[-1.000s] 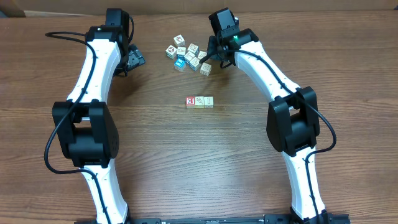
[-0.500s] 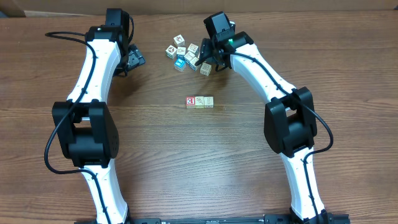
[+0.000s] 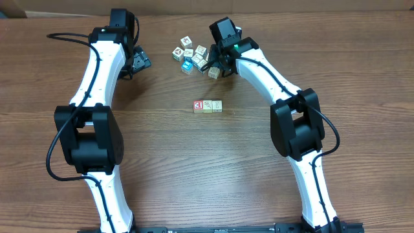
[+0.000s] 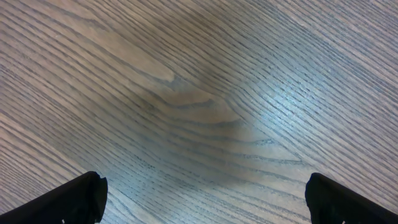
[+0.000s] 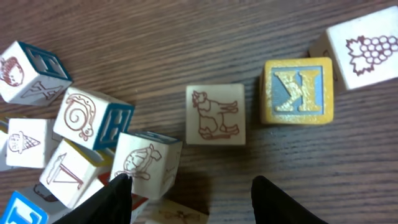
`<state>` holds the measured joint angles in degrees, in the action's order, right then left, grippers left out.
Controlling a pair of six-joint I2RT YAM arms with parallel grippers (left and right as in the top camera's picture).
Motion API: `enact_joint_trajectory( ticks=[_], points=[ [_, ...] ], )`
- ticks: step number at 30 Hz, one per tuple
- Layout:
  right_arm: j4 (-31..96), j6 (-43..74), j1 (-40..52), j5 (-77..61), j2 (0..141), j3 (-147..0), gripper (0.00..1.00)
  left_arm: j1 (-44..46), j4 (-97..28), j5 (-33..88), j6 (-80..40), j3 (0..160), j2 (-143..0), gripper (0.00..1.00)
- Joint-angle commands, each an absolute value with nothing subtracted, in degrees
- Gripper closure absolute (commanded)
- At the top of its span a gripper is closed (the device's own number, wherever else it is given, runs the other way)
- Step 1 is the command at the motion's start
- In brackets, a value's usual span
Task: Form a horizontal line
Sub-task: 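Lower the open right gripper onto a white B block in the cluster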
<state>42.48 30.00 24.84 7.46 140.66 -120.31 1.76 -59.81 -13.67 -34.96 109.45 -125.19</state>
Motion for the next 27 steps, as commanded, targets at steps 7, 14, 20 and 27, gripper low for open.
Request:
enact_joint_trajectory(
  ticks=[7, 14, 20, 27],
  points=[
    [40.8, 30.0, 24.6, 9.7, 141.0, -119.9, 0.41, 1.9, -59.7, -13.5, -34.7, 110.7, -126.2, 0.00],
    [40.3, 30.0, 24.6, 22.0, 141.0, -119.9, 0.41, 1.9, -59.7, -13.5, -34.7, 110.7, -126.2, 0.00],
    [38.7, 30.0, 24.5, 22.5, 141.0, -119.9, 0.40, 1.9, -59.7, -13.5, -34.7, 110.7, -126.2, 0.00],
    [39.2, 30.0, 23.7, 22.2, 141.0, -119.9, 0.39, 1.9, -59.7, -13.5, -34.7, 110.7, -126.2, 0.00]
  ],
)
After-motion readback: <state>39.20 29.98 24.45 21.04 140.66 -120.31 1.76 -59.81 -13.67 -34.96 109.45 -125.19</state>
